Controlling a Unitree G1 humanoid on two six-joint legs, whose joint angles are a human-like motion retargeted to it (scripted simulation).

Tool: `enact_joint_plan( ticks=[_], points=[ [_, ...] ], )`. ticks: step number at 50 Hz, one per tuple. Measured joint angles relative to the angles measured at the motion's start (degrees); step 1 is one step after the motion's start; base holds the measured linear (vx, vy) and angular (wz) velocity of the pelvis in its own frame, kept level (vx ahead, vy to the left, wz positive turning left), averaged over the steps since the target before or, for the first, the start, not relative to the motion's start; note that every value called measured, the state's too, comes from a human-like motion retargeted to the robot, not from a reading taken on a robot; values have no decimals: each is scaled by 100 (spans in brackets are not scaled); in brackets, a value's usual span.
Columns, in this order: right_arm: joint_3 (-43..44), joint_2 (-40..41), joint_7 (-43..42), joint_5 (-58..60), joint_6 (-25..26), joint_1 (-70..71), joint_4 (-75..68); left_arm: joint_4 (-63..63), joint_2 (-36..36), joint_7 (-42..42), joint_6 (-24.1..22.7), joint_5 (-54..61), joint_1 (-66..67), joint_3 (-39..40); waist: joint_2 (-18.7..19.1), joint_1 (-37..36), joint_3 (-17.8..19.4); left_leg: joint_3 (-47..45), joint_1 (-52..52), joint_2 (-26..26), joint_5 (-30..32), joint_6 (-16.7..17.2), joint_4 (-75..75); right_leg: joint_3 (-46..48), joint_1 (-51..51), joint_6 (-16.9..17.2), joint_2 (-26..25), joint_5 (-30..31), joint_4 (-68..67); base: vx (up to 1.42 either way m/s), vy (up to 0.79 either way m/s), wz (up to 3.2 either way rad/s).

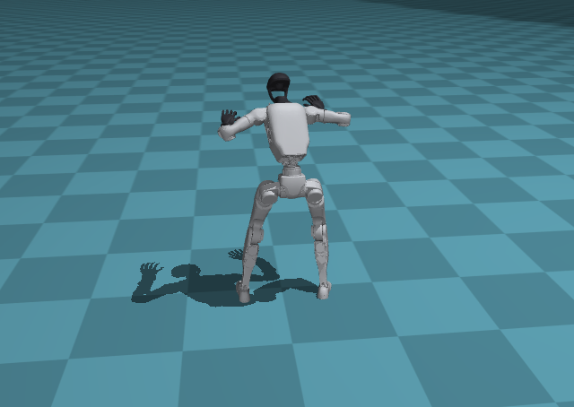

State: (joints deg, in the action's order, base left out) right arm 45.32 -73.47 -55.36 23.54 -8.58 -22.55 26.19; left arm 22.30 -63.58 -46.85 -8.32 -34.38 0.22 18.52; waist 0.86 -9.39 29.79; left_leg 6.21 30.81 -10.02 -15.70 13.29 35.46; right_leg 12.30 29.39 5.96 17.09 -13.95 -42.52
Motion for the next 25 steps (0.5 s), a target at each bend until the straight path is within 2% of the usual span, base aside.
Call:
enact_joint_plan(
  ticks=[3,5,7,8,9,10,11,12,13,15,18,20,22,25],
  points=[
    [-129,-1584,328,-301,175,934,-508,65,-642,366,475,11,-2207,-920,172,-61,0,41,-24,-32,-129,80,306,58,-125,-68,22,-161,-209,0,0,0],
    [-549,-2788,808,-583,696,1940,-1142,-533,-690,456,930,566,-5005,-2972,313,-254,0,4,-437,30,-8,-69,-104,-59,-355,-175,1,-125,-24,-7,-2,-15],
    [5,-3472,900,-1040,528,1798,-1689,-1580,-286,99,599,1264,-7971,-5187,378,-647,0,-14,-466,-49,-68,-55,70,-82,-373,-332,-52,-200,-159,-7,-2,-29],
    [926,-4165,914,-1393,455,934,-2288,-2212,94,37,586,1491,-9067,-5893,471,-748,0,-13,-400,-94,-112,-27,171,-70,-310,-376,-76,-224,-238,-8,-1,-21],
    [2563,-4859,939,-1552,410,-598,-3009,-2818,295,9,557,1745,-9903,-6535,388,-678,0,-12,-384,-103,-123,-4,223,-84,-295,-385,-82,-238,-280,-9,0,-10],
    [4557,-5553,970,-1615,379,-2466,-3790,-3412,408,-1,521,2012,-10610,-7146,216,-521,0,-12,-393,-94,-118,18,250,-110,-304,-377,-79,-247,-302,-7,0,1],
    [5340,-5554,1156,-1450,377,-3028,-4077,-3957,777,-4,330,2348,-11126,-7533,136,-603,0,-25,-443,-87,-120,94,257,-109,-357,-291,-58,-247,-312,-6,1,2],
    [5933,-5554,1340,-1358,391,-3450,-4380,-4531,1193,58,215,2650,-11581,-7863,72,-703,0,-35,-465,-88,-120,148,269,-108,-381,-233,-49,-246,-321,-5,1,-2],
    [6144,-5554,1519,-1409,438,-3595,-4718,-5163,1699,248,255,2886,-11913,-8077,41,-838,0,-34,-428,-104,-119,162,294,-109,-349,-233,-63,-240,-330,-7,1,-6],
    [6412,-5554,1972,-1598,498,-3761,-5365,-6443,2677,726,316,3363,-12345,-8289,50,-1100,0,-38,-352,-128,-107,171,325,-111,-287,-221,-89,-208,-313,-8,2,-8],
    [6701,-5554,2619,-2080,495,-4012,-5950,-7917,3649,1461,383,3825,-12492,-8340,202,-1341,0,-22,-258,-150,-67,171,318,-89,-233,-197,-125,-145,-236,-6,2,-2],
    [6830,-5554,2848,-2366,444,-4244,-6059,-8489,3919,1761,375,3895,-12402,-8432,310,-1382,0,2,-186,-173,-38,171,299,-58,-196,-190,-157,-105,-173,0,0,0],
    [6533,-5554,2936,-2533,393,-4292,-5974,-8658,3870,1846,331,3866,-12124,-8508,433,-1326,0,27,-125,-195,-7,170,271,-31,-164,-199,-190,-61,-108,0,0,0],
    [5597,-5554,2731,-2628,286,-4328,-5460,-8124,3258,1634,22,4036,-11125,-8353,578,-1019,0,24,-191,-155,-3,136,254,-35,-234,-166,-154,-73,-96,0,0,0]
  ],
)
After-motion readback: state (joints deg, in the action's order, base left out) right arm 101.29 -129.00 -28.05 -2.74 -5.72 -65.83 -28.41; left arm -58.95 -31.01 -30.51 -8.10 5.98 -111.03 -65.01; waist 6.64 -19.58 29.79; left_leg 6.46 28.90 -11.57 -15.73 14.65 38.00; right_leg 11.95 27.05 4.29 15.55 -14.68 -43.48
